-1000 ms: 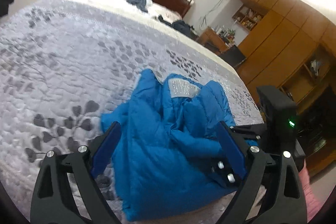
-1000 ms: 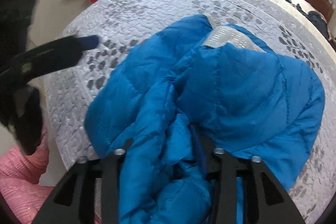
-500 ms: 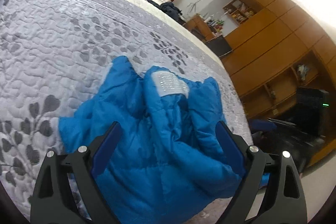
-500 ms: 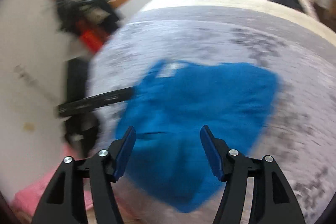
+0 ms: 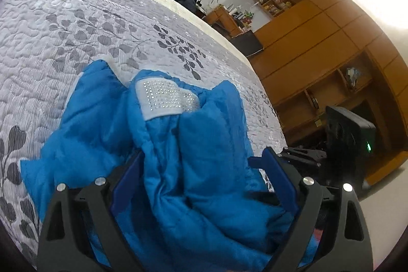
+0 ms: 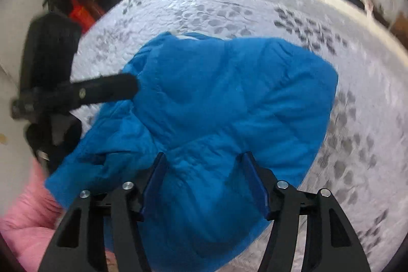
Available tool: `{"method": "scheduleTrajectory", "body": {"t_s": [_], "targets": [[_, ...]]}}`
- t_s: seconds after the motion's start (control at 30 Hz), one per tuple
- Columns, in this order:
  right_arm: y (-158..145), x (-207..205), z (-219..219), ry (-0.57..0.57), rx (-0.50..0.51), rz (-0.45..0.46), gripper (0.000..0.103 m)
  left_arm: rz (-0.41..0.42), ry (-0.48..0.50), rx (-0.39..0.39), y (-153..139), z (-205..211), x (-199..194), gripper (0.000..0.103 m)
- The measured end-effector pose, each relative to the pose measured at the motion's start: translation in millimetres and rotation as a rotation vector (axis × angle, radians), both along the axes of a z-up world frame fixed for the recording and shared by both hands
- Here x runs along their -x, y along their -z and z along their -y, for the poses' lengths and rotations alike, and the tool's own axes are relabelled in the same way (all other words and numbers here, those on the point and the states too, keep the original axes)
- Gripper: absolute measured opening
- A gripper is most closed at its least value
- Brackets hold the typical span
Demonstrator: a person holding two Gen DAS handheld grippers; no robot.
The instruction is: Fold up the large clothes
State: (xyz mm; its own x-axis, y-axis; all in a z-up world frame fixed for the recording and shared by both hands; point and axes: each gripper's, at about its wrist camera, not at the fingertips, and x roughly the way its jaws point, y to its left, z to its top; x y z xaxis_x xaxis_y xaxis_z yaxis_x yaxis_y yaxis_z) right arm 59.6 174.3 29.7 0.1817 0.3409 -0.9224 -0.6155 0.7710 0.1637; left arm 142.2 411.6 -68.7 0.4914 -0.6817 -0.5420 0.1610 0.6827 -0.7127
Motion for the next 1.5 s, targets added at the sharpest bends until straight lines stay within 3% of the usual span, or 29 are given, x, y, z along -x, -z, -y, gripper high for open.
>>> {"method": "scheduleTrajectory", "body": {"t_s": [0.1, 0.2, 0.3, 0.37, 0.43, 0.53, 0.8, 0.97, 1.1, 1.17, 1.33, 1.5], "targets": [[9, -3, -5, 0.001, -0.001, -0.014, 0.062, -0.009, 0.009, -0.029, 2, 6, -9, 0.09], [17, -5, -3, 0.002, -0.029, -0.023, 0.062, -0.011, 0.011, -0.113, 3, 18, -21, 0.087], [17, -4, 1, 0.002, -0.047, -0.01, 0.062, -0.027, 0.003, -0.203, 6, 32, -32, 0.068], [13, -3, 9, 0.012, -0.061, -0.001, 0.062, -0.029, 0.009, -0.218, 5, 38, -37, 0.051], [7, -3, 22, 0.029, -0.103, -0.015, 0.062, -0.028, 0.004, -0.22, 5, 40, -38, 0.041], [-3, 1, 51, 0.062, -0.182, -0.031, 0.061, -0.011, -0.007, -0.214, 5, 43, -40, 0.03], [-7, -5, 116, 0.238, -0.212, -0.005, 0.062, 0.14, 0.02, -0.175, -29, 60, -21, 0.016], [-14, -8, 124, 0.259, -0.235, 0.016, 0.062, 0.265, 0.046, -0.111, -66, 59, 2, 0.014], [-21, -2, 118, 0.233, -0.246, 0.042, 0.062, 0.383, 0.045, -0.067, -96, 39, 31, 0.014], [-26, 1, 108, 0.204, -0.251, 0.053, 0.062, 0.395, 0.017, -0.036, -101, 19, 40, 0.014], [-33, 12, 76, 0.111, -0.248, 0.058, 0.064, 0.31, -0.086, 0.001, -71, -39, 45, 0.014], [-20, 22, 35, 0.023, -0.207, 0.015, 0.065, 0.144, -0.156, 0.039, -3, -80, 36, 0.015]]}}
